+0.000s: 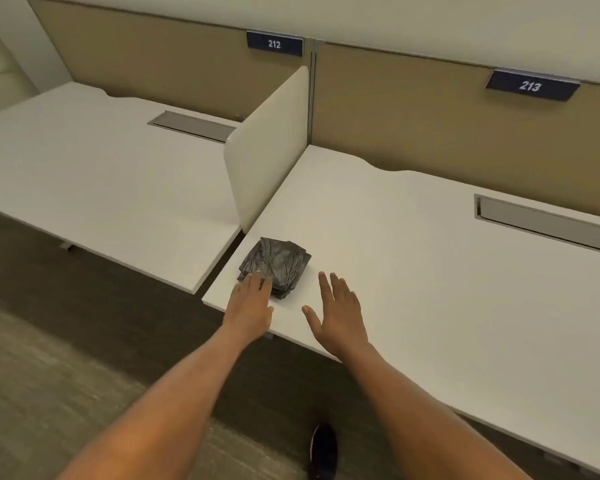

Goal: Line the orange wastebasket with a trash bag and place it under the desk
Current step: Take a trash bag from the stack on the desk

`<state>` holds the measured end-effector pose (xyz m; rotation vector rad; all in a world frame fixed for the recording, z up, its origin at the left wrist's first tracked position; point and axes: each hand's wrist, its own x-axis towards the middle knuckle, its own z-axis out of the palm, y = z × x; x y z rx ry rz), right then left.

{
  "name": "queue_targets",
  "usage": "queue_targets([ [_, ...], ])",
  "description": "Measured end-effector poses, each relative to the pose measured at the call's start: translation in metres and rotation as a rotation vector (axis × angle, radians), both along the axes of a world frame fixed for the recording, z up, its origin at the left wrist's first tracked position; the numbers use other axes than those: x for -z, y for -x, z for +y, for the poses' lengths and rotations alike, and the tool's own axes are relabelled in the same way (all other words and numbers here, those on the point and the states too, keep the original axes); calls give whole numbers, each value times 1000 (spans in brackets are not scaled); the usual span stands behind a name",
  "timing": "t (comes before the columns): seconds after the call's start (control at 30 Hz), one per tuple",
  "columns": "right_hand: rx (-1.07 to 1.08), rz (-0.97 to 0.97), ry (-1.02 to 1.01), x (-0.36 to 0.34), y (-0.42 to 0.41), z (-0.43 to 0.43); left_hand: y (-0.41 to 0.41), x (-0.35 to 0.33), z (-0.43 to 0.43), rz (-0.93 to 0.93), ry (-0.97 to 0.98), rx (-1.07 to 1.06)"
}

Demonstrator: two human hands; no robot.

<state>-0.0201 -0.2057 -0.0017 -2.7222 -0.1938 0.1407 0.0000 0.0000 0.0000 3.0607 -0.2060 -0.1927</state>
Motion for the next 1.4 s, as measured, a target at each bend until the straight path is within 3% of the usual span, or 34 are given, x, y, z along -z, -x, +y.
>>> queue_targets([
  [0.27,-43,79,37,68,-59,-4,-70,32,3,40,-38,35],
  [0.5,-70,186,84,119,-61,2,-96,58,10,87,-62,124],
  [0.97,-95,207,131,121,-57,4,-108,50,22,24,-197,320],
  [1.23,-28,233,35,104,-61,7,-105,36,22,-124,6,222],
  [1.4,216,183,-338,63,-62,35,-102,11,22,-250,257,69],
])
